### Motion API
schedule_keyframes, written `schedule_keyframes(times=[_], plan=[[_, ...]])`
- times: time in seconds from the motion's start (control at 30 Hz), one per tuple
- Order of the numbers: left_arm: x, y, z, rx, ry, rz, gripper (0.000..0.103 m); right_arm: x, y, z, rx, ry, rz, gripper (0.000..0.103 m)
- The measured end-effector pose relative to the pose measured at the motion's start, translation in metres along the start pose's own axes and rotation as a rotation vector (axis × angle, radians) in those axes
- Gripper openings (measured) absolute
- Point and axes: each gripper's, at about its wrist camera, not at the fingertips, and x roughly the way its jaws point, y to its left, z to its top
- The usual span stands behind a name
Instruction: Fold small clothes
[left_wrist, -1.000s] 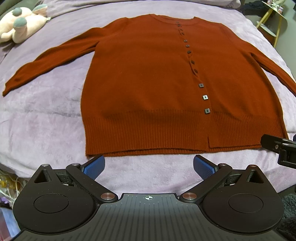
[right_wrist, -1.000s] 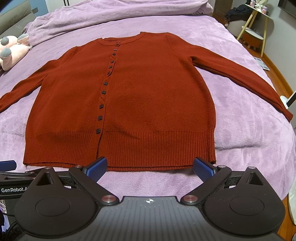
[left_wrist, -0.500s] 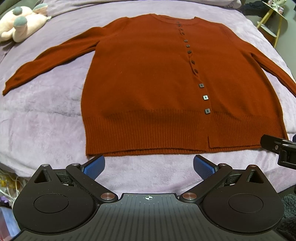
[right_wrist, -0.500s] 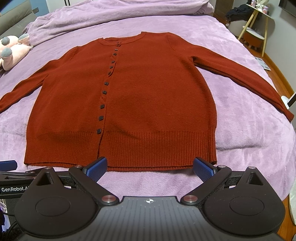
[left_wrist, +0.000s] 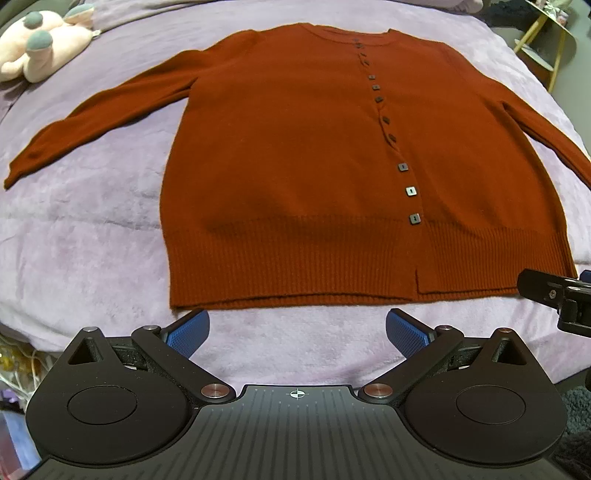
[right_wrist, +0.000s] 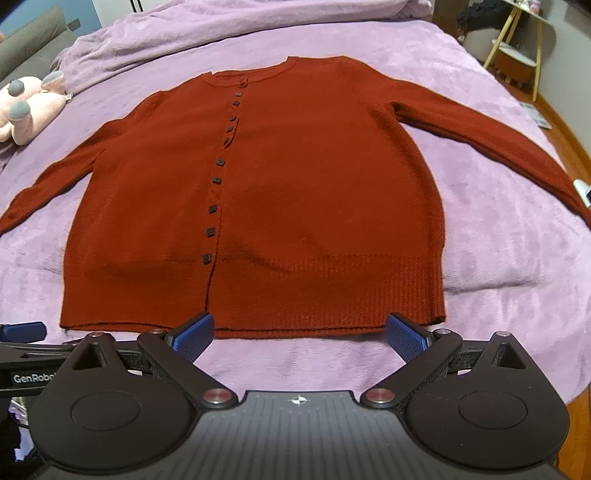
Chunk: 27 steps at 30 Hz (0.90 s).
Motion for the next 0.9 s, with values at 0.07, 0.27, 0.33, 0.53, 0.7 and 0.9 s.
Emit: schedule_keyframes(times=[0.07, 0.27, 0.33, 0.53, 0.7, 0.9], plan=[[0.001, 0.0, 0.0, 0.0, 0.004, -0.001, 0.103, 0.001, -0.003, 0.0, 0.013, 0.011, 0.036, 0.099], [0.004, -0.002, 0.002, 0.002, 0.016, -0.006, 0.103, 0.009, -0.013, -0.001, 0.071, 0.045, 0.161, 0.099], [0.005, -0.003, 0.002, 0.001, 0.022, -0.008, 0.103, 0.011, -0.018, 0.0, 0.097, 0.046, 0.206, 0.099], [-0.002, 0.003, 0.009, -0.051, -0.044, -0.045, 0.103, -0.011, -0.062, -0.006, 0.231, -0.358, 0.355, 0.099], [-0.006, 0.004, 0.02, -0.091, -0.129, -0.041, 0.103, -0.005, -0.127, 0.013, 0.319, -0.539, 0.349, 0.099], [0.001, -0.002, 0.033, -0.119, -0.146, -0.007, 0.103, 0.045, -0.242, 0.027, 0.719, -0.562, 0.249, 0.092]])
